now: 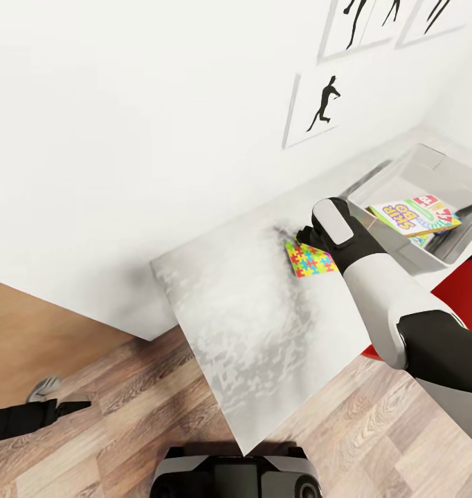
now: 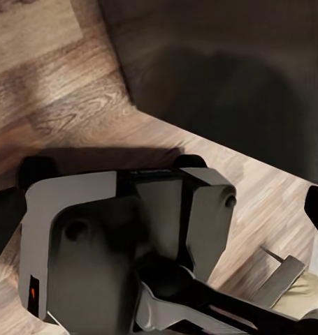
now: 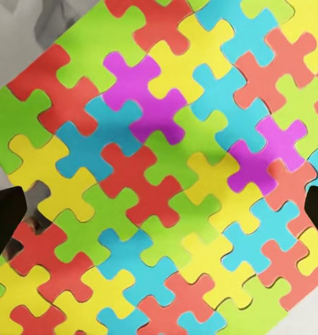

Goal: Put all the toys in the child's room - the three board games (two on the bed and one on the table), the two jigsaw puzzles on the table, and the tennis ball on the table - inside the toy box on the table in the child's room.

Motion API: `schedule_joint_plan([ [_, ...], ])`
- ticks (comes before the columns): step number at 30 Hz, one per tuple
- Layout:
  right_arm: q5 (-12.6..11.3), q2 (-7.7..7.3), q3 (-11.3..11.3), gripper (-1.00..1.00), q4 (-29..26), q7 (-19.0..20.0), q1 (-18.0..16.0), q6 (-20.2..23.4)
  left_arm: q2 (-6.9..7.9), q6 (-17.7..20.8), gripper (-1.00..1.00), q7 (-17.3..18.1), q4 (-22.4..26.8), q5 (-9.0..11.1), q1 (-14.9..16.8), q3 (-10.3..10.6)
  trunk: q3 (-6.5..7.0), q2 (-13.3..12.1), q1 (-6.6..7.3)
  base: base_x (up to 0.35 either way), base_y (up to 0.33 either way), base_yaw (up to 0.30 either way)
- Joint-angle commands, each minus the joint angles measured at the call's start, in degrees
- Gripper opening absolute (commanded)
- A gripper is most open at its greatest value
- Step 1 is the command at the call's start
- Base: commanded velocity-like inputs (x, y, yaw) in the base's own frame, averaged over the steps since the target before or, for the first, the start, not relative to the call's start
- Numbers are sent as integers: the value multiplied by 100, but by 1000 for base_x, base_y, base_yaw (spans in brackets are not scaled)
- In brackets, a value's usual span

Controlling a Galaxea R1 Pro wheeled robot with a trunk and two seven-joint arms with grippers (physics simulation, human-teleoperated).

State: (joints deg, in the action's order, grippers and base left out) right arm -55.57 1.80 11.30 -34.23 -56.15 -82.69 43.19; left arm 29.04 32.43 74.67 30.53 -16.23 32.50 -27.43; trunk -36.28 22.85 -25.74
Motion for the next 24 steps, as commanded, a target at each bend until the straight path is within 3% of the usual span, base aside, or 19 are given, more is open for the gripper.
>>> schedule_joint_plan([
  [1, -85, -4, 23, 100, 128, -46, -1, 37, -14, 57, 100, 141, 6, -62, 4, -40, -8, 7, -4, -1, 0, 0],
  [6, -85, -2, 8, 100, 127, -50, -7, 34, -8, 53, 100, 326, 6, -64, 0, -48, -8, 7, -4, 0, 0, 0],
  [24, -85, -3, -3, 100, -20, -65, -10, 43, 3, 50, 100, 354, 6, -64, 2, -59, -76, 7, -4, 0, 0, 0],
])
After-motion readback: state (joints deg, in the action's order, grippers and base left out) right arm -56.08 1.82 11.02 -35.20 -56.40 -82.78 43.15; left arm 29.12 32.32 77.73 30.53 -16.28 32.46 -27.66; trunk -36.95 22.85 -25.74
